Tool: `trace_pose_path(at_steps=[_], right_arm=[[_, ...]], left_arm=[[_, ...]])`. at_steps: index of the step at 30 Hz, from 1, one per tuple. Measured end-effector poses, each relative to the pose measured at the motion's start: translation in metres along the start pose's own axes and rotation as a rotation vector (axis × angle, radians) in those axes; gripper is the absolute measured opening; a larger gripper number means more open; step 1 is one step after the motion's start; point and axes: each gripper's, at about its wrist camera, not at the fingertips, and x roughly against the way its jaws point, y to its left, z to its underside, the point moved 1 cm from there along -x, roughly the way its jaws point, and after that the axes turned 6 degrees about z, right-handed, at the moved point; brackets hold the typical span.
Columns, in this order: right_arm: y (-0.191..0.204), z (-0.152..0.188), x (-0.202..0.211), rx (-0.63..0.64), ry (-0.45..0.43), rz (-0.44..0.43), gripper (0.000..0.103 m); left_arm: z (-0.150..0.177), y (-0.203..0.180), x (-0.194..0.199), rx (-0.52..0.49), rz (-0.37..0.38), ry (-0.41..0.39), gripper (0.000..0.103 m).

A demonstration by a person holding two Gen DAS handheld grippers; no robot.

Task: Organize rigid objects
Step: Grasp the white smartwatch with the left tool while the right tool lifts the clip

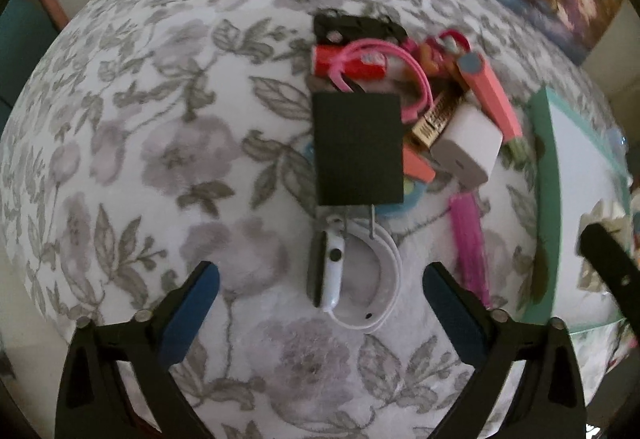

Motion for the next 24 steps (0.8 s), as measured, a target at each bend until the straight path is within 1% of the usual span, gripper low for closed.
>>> trace_pose_path(at_steps=[1,2,4,6,9,10,12,13,16,18,20,21,23,24], right_arm=[[-0.001,0.001,0.0,0.0,0.002,0.001,0.049],[-0.001,0.002,-0.001,-0.001,0.004,0.002,0.049],[-0.002,0.003,-0.002,0.0,0.009,0.007,0.049],[-0.003,0.003,-0.003,-0.002,0.011,0.012,0.049],[-0.005,0.004,-0.005,-0.006,0.016,0.017,0.049],[-0.006,0.004,-0.005,-0.008,0.018,0.018,0.049],[-0.007,0.004,-0.006,-0.014,0.021,0.02,0.049],[-0.008,0.004,-0.006,-0.017,0.022,0.021,0.049],[-0.009,0.004,-0.007,-0.021,0.024,0.021,0.049],[-0.009,0.004,-0.007,-0.022,0.024,0.022,0.049],[-0.01,0.003,-0.007,-0.027,0.025,0.021,0.049],[-0.011,0.003,-0.008,-0.028,0.026,0.021,0.049],[-0.013,0.002,-0.008,-0.034,0.025,0.023,0.049],[-0.014,0.002,-0.007,-0.04,0.023,0.023,0.049]], left_arm=[[0.0,-0.004,-0.004,-0.015,-0.007,0.012,0.078],[-0.001,-0.007,-0.009,-0.026,-0.006,0.025,0.073],[-0.002,-0.012,-0.014,-0.046,-0.026,0.028,0.073],[-0.005,-0.019,-0.015,-0.073,-0.044,0.007,0.073],[-0.01,-0.025,-0.017,-0.081,-0.044,-0.005,0.071],[-0.011,-0.027,-0.018,-0.08,-0.036,-0.006,0.068],[-0.011,-0.032,-0.017,-0.094,-0.03,-0.011,0.057],[-0.006,-0.031,-0.013,-0.103,-0.025,-0.011,0.05],[0.0,-0.04,-0.008,-0.13,-0.037,0.002,0.05],[0.001,-0.045,-0.007,-0.126,-0.023,0.018,0.049],[0.002,-0.047,-0.004,-0.108,0.02,0.04,0.049],[0.002,-0.049,-0.002,-0.093,0.062,0.05,0.049],[0.003,-0.053,0.005,-0.08,0.119,0.049,0.049],[0.003,-0.057,0.012,-0.087,0.138,0.033,0.049]])
